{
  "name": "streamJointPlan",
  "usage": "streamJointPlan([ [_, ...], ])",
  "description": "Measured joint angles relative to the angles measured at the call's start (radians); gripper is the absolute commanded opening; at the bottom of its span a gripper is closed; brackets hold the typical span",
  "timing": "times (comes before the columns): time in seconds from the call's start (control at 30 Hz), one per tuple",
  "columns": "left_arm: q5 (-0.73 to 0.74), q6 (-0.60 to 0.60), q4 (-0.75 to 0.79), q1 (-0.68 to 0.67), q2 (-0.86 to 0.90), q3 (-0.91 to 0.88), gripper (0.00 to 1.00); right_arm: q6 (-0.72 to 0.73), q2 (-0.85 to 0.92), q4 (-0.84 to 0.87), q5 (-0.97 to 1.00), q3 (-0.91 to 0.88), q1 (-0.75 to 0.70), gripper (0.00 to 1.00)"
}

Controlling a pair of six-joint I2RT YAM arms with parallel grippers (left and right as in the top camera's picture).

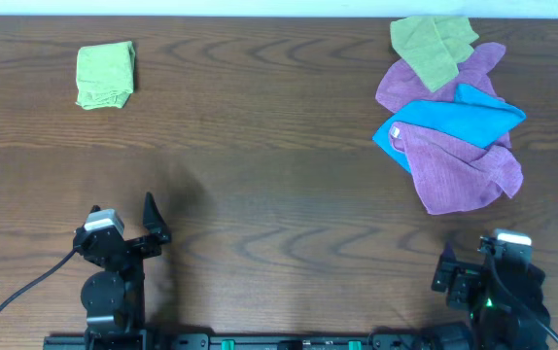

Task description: Fold the cloth

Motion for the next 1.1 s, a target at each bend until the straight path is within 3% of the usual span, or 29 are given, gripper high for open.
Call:
streamJointPlan([
  [0.27, -0.030, 0.068, 0.016, 0.000, -0.001, -0.007, 0.95, 0.000, 0.000, 0.000, 0.000, 0.000, 0.000, 0.99],
  [1.1, -0.037, 0.073, 0.019, 0.033, -0.001, -0.008, 0.95, 0.000, 0.000, 0.000, 0.000, 0.000, 0.000, 0.99],
])
